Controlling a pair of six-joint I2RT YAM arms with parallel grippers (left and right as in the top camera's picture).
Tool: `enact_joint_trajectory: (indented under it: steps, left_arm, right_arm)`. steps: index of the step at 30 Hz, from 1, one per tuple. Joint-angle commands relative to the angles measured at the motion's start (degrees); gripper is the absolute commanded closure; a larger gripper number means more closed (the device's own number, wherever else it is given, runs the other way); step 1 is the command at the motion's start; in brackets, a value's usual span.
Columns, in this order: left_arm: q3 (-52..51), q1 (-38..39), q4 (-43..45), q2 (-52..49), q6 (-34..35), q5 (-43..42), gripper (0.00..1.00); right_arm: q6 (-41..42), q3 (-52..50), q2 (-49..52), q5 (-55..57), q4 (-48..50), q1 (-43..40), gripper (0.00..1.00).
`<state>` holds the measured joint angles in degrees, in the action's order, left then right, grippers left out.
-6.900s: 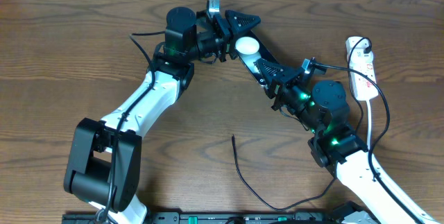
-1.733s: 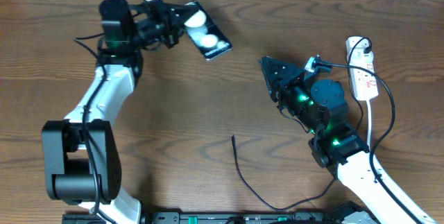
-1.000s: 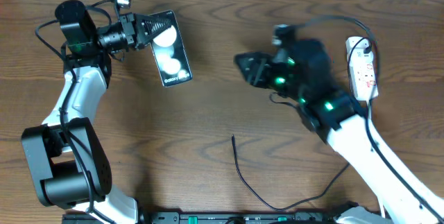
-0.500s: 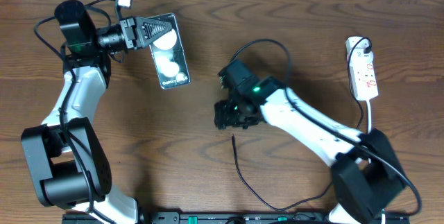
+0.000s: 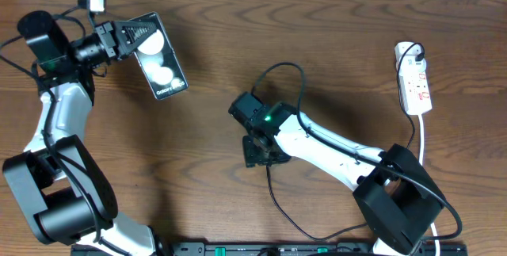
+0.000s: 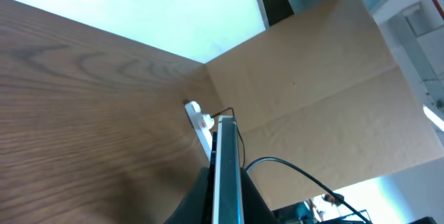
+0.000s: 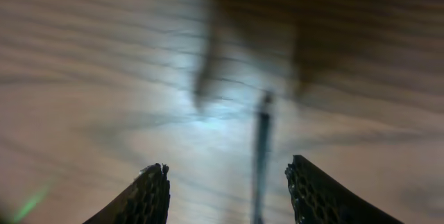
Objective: Plug charger to phone and switch on socket
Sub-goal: 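Lower the right gripper onto the black charger cable on the table, then grasp the cable near its USB-C plug with the right gripper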
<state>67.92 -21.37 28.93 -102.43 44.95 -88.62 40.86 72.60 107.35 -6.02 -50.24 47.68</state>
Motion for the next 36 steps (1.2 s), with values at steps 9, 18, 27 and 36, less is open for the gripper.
enact_joint_trajectory:
  steps: [9, 18, 27, 36]
  left_arm:
    - [0.5, -0.6, 0.3, 1.5, -0.3, -1.4, 0.93]
    - [0.5, -0.6, -0.6, 1.5, -0.3, -1.4, 0.93]
    - [0.5, -0.6, -1.7, 1.5, -0.4, -1.4, 0.92]
    - [0.5, -0.6, -1.7, 1.5, -0.4, -1.4, 0.92]
  right_arm:
    - [9.3, -1.0, 0.7, 3.7, -1.8, 0.4, 0.48]
    - [10.6, -4.4, 0.7, 0.7, 0.1, 2.3, 0.47]
    - [10.6, -4.9, 2.0, -0.3, 1.0, 2.3, 0.58]
    - [9.2, -4.9, 4.3, -3.2, 2.3, 0.7, 0.60]
